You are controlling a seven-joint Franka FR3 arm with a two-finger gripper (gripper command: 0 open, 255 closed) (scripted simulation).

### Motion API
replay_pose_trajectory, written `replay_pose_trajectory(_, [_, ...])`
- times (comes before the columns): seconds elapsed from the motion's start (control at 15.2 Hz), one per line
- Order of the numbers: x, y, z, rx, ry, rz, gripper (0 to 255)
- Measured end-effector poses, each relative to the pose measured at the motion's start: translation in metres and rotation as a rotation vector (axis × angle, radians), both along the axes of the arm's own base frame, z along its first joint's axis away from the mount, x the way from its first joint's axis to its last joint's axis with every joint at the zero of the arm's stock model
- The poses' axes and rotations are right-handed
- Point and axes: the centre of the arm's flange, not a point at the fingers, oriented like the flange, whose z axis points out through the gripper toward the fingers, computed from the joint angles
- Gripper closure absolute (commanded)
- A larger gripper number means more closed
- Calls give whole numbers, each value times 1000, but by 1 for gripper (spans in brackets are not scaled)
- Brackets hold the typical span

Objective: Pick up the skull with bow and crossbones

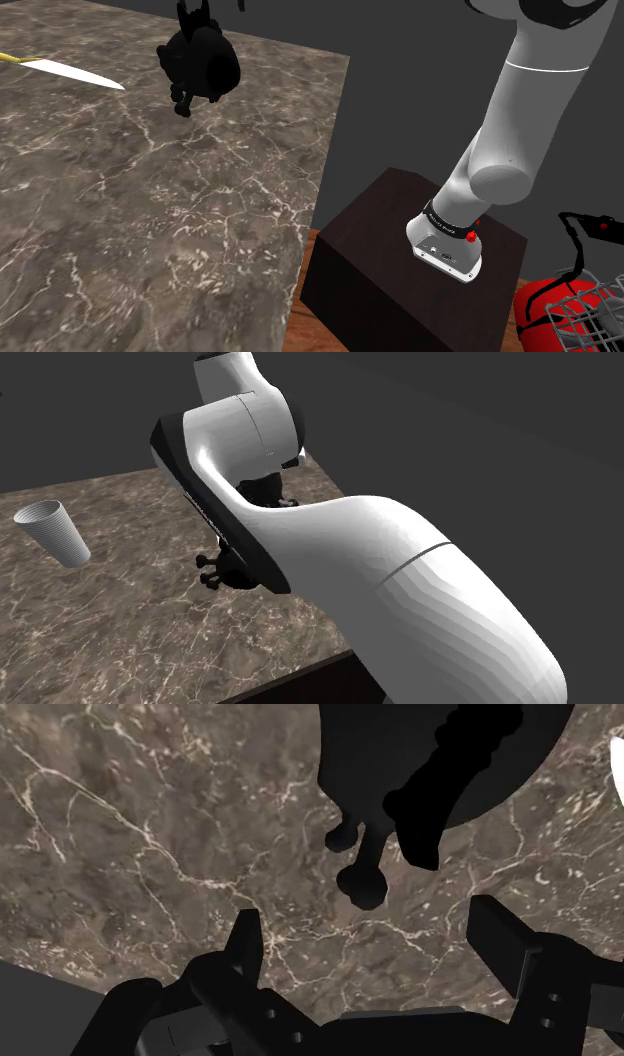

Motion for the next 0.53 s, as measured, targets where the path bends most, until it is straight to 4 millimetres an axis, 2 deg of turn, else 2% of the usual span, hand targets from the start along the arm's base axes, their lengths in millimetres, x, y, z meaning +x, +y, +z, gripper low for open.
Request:
replay_pose_trajectory(0.4, [1,2,-30,0,-2,-2,0])
replay_pose_trajectory(0.46, [1,2,-32,0,-2,-2,255])
replay_pose_trajectory(0.53, [1,2,-32,0,-2,-2,255])
